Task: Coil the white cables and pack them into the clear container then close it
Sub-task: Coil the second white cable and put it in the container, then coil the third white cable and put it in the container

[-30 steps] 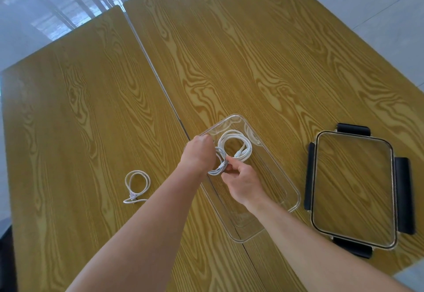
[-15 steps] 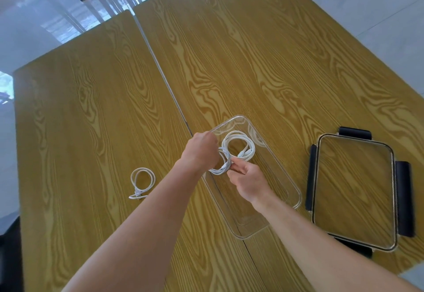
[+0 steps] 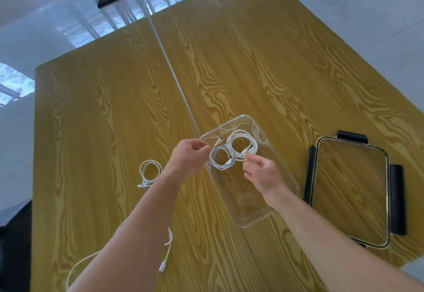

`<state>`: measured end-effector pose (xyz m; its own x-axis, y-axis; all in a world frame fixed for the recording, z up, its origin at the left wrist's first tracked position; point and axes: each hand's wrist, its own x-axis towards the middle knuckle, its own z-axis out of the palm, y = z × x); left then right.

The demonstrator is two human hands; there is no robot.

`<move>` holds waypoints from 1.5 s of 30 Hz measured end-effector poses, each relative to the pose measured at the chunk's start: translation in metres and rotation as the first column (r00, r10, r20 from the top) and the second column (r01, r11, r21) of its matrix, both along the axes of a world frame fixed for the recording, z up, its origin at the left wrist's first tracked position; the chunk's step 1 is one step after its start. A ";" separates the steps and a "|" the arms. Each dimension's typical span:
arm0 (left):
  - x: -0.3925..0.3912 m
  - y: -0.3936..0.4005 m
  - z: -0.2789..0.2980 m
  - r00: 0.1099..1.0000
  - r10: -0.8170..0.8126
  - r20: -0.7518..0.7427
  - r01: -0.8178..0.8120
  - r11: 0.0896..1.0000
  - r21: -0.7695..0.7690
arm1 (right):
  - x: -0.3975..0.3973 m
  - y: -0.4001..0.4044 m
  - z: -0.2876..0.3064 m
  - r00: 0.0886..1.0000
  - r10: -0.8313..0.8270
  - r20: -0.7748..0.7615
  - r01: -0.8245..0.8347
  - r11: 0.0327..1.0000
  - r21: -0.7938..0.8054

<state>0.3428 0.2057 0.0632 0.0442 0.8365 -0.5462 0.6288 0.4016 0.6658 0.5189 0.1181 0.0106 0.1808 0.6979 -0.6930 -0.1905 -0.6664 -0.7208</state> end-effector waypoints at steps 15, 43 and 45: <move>-0.093 -0.071 0.008 0.723 0.525 0.449 -0.462 0.851 -0.252 | -0.010 -0.020 0.048 0.964 -0.158 -0.214 0.166 0.986 0.020; -0.297 -0.191 -0.024 0.598 0.715 0.362 -0.649 0.697 -0.304 | -0.183 -0.046 0.050 0.986 0.125 -0.111 -0.121 0.992 0.036; -0.295 -0.179 -0.027 0.634 0.690 0.349 -0.630 0.723 -0.284 | -0.185 -0.040 0.046 0.986 0.143 -0.080 -0.142 0.990 0.024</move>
<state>0.0475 0.0266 0.0367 -0.2539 0.6567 -0.7101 -0.1529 0.6977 0.6999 0.3336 0.0780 0.0564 0.0221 0.7253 -0.6881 -0.1534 -0.6777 -0.7192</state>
